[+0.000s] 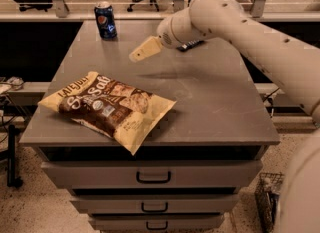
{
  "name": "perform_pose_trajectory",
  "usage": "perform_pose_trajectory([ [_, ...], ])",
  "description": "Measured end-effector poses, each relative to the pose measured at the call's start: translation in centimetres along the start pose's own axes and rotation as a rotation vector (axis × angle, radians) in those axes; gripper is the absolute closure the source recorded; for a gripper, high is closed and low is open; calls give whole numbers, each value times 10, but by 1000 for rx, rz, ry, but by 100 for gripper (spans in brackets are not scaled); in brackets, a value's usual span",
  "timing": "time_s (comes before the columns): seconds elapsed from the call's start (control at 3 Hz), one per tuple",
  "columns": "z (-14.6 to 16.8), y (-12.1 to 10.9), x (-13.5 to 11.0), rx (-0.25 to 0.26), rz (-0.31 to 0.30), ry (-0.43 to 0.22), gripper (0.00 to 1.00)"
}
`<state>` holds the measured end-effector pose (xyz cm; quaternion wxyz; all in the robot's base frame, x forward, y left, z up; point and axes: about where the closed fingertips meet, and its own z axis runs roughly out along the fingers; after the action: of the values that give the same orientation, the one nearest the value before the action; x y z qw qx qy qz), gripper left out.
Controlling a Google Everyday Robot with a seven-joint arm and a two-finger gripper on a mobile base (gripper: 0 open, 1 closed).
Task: Pick pepsi can
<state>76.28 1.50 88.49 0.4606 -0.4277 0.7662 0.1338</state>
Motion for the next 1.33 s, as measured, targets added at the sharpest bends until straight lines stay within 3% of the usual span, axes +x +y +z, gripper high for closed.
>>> perform_pose_trajectory([
  [0.67, 92, -14, -55, -17, 109, -234, 0],
  [1.0, 138, -24, -92, -14, 118, -323, 0],
  [1.33, 156, -28, -109, 13, 98, -328, 0],
])
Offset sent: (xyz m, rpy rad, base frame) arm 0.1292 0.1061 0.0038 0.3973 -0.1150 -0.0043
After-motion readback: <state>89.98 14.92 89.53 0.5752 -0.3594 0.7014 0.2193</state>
